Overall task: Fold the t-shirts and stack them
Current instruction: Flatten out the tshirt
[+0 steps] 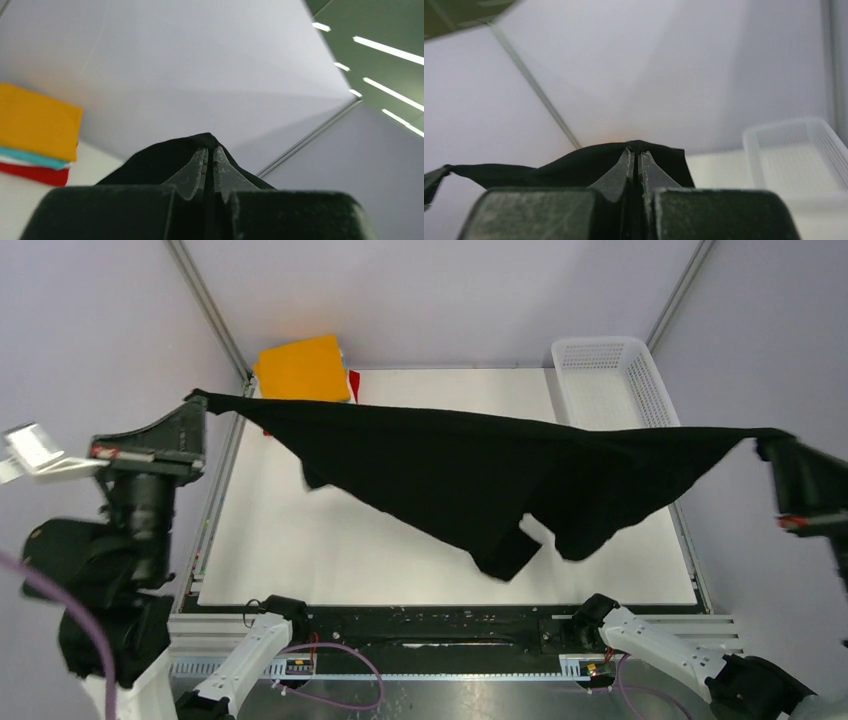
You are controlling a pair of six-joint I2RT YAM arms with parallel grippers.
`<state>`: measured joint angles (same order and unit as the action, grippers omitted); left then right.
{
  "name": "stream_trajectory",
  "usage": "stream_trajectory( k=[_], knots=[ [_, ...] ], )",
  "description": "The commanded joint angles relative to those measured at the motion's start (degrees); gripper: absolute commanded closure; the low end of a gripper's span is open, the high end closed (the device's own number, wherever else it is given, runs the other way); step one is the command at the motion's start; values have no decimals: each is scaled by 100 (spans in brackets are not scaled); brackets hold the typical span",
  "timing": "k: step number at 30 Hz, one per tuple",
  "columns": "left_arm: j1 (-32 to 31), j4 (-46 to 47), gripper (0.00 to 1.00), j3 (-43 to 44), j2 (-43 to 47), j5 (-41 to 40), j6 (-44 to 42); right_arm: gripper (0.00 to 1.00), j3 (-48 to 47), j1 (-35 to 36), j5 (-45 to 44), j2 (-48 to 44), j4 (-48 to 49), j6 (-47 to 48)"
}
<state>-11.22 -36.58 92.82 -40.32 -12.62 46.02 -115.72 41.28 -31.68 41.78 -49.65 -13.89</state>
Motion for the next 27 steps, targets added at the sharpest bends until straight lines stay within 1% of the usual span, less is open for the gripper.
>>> stream_trajectory(
  k=[1,3,5,8,11,14,16,18,20,24,27],
  knots=[
    [23,-115,100,855,105,-116,-286,100,-1897,16,1270,810,-460,646],
    [23,-118,100,1064,208,-53,-340,100,-2600,21,1599,1075,-620,729],
    [25,-121,100,1216,346,52,-357,100,-2886,16,1815,1171,-571,758],
    [34,-113,100,1378,442,205,-385,100,-2745,21,2114,1089,-278,824],
    [69,-123,100,1434,437,259,-426,100,-2483,16,1992,1027,-59,929],
    [94,-106,100,1227,363,249,-436,100,-2246,16,1472,1116,25,1220],
    [103,-85,100,912,260,111,-464,100,-1989,17,1000,1248,55,1443],
    [103,9,100,561,109,-152,-526,100,-1594,21,412,1380,221,1712],
    [103,196,100,115,-81,-509,-583,100,-1088,17,-381,1530,524,1976],
    [105,722,100,-945,-636,-1546,-693,100,224,15,-1941,1792,1605,2529],
    [103,1054,100,-1523,-1187,-1997,-673,100,1470,-32,-2660,1964,2733,3024]
  ],
)
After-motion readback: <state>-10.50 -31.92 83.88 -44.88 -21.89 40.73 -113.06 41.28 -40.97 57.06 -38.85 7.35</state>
